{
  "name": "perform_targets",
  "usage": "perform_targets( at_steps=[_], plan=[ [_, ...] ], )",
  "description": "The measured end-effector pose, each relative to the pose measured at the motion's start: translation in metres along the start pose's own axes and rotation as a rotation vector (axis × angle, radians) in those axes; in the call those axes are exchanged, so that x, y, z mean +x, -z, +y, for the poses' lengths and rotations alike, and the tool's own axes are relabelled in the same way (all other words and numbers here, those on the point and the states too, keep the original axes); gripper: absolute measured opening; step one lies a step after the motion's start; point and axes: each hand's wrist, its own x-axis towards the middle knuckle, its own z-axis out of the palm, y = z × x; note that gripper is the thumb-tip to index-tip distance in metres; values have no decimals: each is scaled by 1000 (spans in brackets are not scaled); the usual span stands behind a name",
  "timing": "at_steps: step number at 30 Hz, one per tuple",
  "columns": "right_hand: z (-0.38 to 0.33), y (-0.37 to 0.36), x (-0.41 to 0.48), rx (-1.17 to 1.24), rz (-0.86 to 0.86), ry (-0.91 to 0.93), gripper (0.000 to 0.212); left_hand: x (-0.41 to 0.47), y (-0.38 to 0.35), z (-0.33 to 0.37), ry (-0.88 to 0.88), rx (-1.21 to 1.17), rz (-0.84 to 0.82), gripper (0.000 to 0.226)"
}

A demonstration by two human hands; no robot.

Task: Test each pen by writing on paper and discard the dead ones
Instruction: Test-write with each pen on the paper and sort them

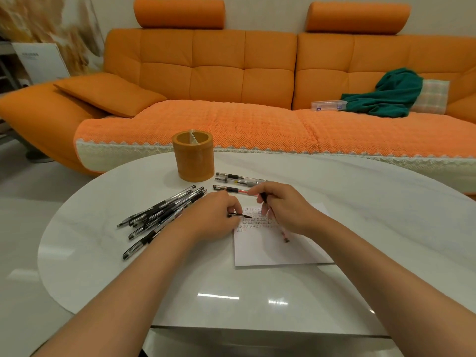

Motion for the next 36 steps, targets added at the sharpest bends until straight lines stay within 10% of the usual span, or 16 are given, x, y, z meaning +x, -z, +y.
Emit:
perform_targets(
  at_steps=[10,36],
  plan=[
    [-1,-10,-11,389,-46,-64,25,3,-1,-1,75,-83,-67,28],
    [4,-25,-17,55,-50,-10,17,9,-4,-8,75,-66,-116,34]
  ],
)
